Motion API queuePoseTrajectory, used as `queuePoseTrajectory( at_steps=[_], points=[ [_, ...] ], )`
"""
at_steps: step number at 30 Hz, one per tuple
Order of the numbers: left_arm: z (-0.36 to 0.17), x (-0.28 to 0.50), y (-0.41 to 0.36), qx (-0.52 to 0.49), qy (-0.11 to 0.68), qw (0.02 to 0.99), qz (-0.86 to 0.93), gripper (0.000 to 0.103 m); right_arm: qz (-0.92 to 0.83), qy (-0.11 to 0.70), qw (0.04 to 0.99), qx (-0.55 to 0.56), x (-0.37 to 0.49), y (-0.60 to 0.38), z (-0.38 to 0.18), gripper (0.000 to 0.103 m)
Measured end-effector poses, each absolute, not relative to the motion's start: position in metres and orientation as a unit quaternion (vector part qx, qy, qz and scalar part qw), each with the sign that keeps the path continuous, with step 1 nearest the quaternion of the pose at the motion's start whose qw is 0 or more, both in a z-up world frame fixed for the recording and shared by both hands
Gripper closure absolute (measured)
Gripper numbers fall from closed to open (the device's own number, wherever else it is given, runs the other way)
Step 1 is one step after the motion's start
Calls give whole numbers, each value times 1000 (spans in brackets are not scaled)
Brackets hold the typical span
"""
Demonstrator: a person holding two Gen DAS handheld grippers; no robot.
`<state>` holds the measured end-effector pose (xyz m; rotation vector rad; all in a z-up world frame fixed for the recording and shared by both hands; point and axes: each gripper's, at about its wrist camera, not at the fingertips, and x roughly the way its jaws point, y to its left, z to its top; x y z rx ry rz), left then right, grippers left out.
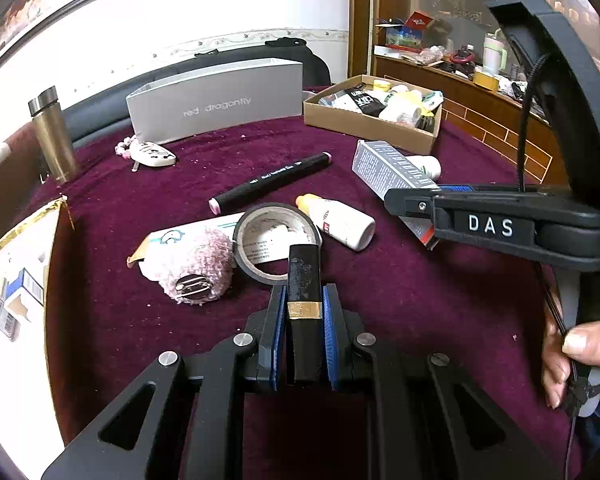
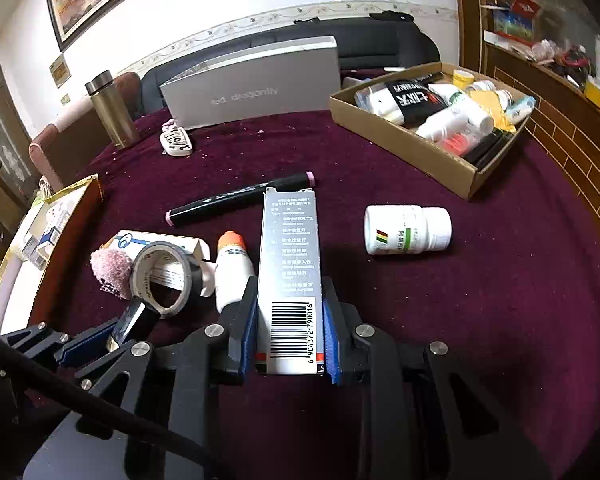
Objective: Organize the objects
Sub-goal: 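Lift the lipstick and tall box and carry both toward the tray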
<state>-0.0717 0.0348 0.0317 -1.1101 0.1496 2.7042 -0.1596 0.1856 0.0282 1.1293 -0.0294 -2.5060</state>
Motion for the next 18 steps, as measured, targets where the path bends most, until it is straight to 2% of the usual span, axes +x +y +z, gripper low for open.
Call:
queuePoseTrajectory(
  at_steps=[18],
  points=[
    [32, -71, 33, -374, 52, 98, 921, 89, -893, 16, 228, 389, -147, 165, 31, 79]
  ],
)
